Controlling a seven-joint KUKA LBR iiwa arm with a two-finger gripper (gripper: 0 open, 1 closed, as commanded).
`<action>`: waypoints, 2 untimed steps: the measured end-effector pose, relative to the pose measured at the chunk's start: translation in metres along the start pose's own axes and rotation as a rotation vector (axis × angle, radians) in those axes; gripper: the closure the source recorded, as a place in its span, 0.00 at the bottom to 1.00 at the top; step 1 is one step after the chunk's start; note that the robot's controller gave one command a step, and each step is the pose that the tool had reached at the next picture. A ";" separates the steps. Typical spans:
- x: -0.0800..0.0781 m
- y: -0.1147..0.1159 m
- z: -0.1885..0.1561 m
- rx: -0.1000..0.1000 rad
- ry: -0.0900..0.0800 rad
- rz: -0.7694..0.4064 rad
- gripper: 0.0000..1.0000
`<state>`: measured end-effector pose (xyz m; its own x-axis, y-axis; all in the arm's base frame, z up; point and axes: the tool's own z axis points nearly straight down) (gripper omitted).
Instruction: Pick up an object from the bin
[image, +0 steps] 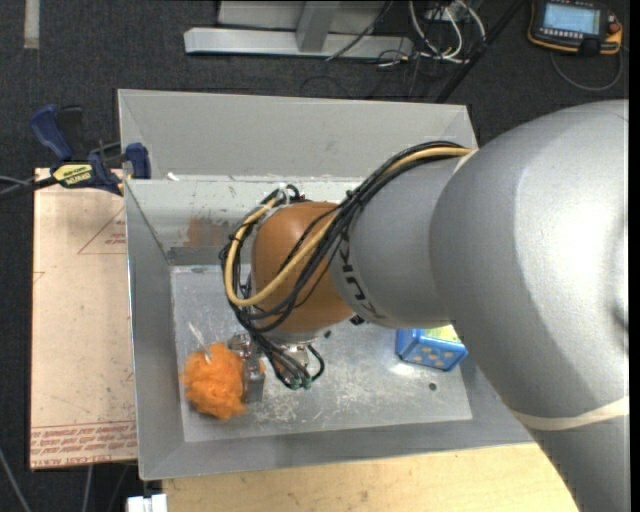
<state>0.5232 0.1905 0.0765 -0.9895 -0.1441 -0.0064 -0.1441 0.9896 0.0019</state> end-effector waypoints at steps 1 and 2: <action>0.001 -0.004 -0.031 0.000 0.003 0.012 1.00; -0.005 -0.004 -0.039 -0.002 -0.008 0.016 1.00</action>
Offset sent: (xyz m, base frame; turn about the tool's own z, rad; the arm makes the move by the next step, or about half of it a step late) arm 0.0071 -0.0050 0.0002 0.0177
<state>0.5285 0.1870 0.1150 -0.9916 -0.1286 -0.0139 -0.1287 0.9917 0.0044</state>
